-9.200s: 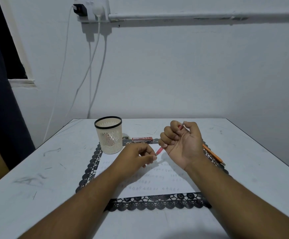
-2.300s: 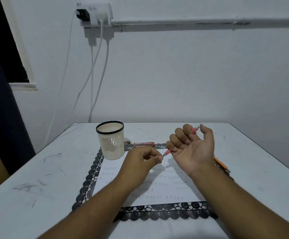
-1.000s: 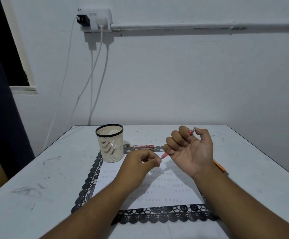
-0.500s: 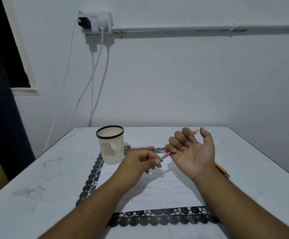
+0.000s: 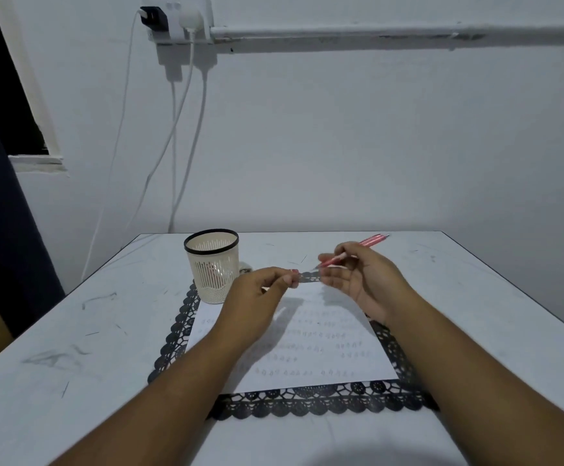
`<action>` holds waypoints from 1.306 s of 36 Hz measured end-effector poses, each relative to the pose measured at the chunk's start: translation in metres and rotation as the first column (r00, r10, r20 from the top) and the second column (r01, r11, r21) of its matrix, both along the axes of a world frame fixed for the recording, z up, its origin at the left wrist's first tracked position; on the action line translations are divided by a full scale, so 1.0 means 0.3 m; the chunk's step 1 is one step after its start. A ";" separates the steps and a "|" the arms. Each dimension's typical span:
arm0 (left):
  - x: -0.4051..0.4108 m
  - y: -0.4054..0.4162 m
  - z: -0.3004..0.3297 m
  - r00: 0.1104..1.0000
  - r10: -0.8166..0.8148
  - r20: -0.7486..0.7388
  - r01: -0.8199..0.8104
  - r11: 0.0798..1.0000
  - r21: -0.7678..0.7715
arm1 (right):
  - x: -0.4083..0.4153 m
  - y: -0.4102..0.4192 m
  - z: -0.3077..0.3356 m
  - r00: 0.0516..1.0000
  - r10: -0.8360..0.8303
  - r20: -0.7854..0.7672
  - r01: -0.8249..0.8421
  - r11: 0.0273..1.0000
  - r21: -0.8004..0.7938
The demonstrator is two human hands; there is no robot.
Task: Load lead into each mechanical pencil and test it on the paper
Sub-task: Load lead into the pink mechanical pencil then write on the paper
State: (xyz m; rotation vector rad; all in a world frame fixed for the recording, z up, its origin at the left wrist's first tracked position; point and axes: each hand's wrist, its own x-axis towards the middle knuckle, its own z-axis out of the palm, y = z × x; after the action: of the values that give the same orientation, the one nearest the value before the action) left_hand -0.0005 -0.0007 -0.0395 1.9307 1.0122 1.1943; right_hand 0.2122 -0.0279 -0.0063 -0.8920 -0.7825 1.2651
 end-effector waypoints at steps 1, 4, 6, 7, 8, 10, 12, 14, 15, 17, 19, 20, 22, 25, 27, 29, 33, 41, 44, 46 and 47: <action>0.002 0.005 -0.009 0.996 0.031 -0.081 -0.028 0.999 0.038 | 0.021 0.020 -0.010 0.999 -0.053 -0.004 0.053 0.999 -0.011; 0.012 0.019 -0.057 0.955 0.078 -0.286 -0.073 0.997 0.028 | 0.072 0.077 -0.053 0.978 -0.184 0.097 0.192 0.978 -0.078; 0.015 0.020 -0.081 0.879 0.052 -0.474 -0.048 0.999 0.020 | 0.086 0.105 -0.084 0.953 -0.202 0.224 0.232 0.966 -0.116; 0.014 0.024 -0.088 0.814 0.045 -0.579 -0.014 0.998 0.057 | 0.088 0.116 -0.096 0.939 -0.196 0.281 0.239 0.963 -0.125; 0.015 0.033 -0.093 0.755 0.041 -0.655 0.024 0.996 0.090 | 0.090 0.128 -0.104 0.924 -0.192 0.330 0.245 0.961 -0.126; 0.011 0.044 -0.091 0.703 0.033 -0.710 0.062 0.992 0.107 | 0.092 0.147 -0.106 0.899 -0.192 0.393 0.250 0.963 -0.102; 0.009 0.054 -0.086 0.687 0.009 -0.727 0.087 0.992 0.094 | 0.094 0.164 -0.104 0.875 -0.206 0.439 0.262 0.962 -0.071; 0.008 0.056 -0.087 0.659 0.006 -0.752 0.087 0.993 0.084 | 0.086 0.181 -0.109 0.849 -0.230 0.475 0.286 0.957 -0.048; 0.007 0.055 -0.088 0.649 0.000 -0.761 0.085 0.994 0.072 | 0.078 0.188 -0.113 0.844 -0.247 0.477 0.300 0.953 -0.036; 0.006 0.058 -0.090 0.642 -0.015 -0.766 0.086 0.995 0.052 | 0.056 0.199 -0.119 0.863 -0.271 0.427 0.311 0.950 -0.025; 0.005 0.059 -0.092 0.637 -0.022 -0.770 0.081 0.996 0.039 | 0.040 0.194 -0.124 0.908 -0.227 0.352 0.252 0.967 -0.025; 0.005 0.060 -0.094 0.636 -0.022 -0.771 0.079 0.996 0.037 | 0.038 0.189 -0.129 0.925 -0.182 0.332 0.201 0.979 -0.024; 0.004 0.060 -0.098 0.632 -0.025 -0.774 0.078 0.996 0.031 | 0.045 0.173 -0.146 0.933 -0.087 0.350 0.106 0.994 -0.035; 0.005 0.063 -0.107 0.635 -0.031 -0.772 0.076 0.997 0.022 | 0.071 0.163 -0.170 0.903 -0.047 0.428 0.085 0.994 -0.069; 0.006 0.064 -0.110 0.642 -0.039 -0.766 0.077 0.997 0.013 | 0.093 0.164 -0.180 0.868 -0.066 0.493 0.127 0.988 -0.091; 0.007 0.066 -0.113 0.647 -0.044 -0.761 0.076 0.997 0.008 | 0.112 0.167 -0.185 0.839 -0.069 0.540 0.143 0.985 -0.097; 0.015 0.066 -0.108 0.642 -0.045 -0.765 0.058 0.998 -0.010 | 0.098 0.171 -0.175 0.863 0.001 0.506 0.048 0.995 -0.084; 0.019 0.069 -0.103 0.622 -0.047 -0.781 0.052 0.998 -0.018 | 0.066 0.170 -0.172 0.781 0.012 0.624 0.016 0.999 -0.039; 0.018 0.068 -0.103 0.619 -0.049 -0.784 0.052 0.998 -0.021 | 0.068 0.166 -0.176 0.785 0.025 0.619 -0.002 0.999 -0.039; 0.018 0.066 -0.103 0.612 -0.048 -0.790 0.052 0.998 -0.020 | 0.066 0.165 -0.179 0.787 0.042 0.616 -0.021 0.999 -0.041; 0.019 0.065 -0.103 0.611 -0.049 -0.790 0.051 0.998 -0.022 | 0.065 0.164 -0.180 0.785 0.050 0.617 -0.028 0.999 -0.045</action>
State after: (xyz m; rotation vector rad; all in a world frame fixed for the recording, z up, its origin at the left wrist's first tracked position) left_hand 0.0051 0.0187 -0.0704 2.5295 1.3558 0.2214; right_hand 0.2316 0.0213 -0.0602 -1.3563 -1.3058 1.0157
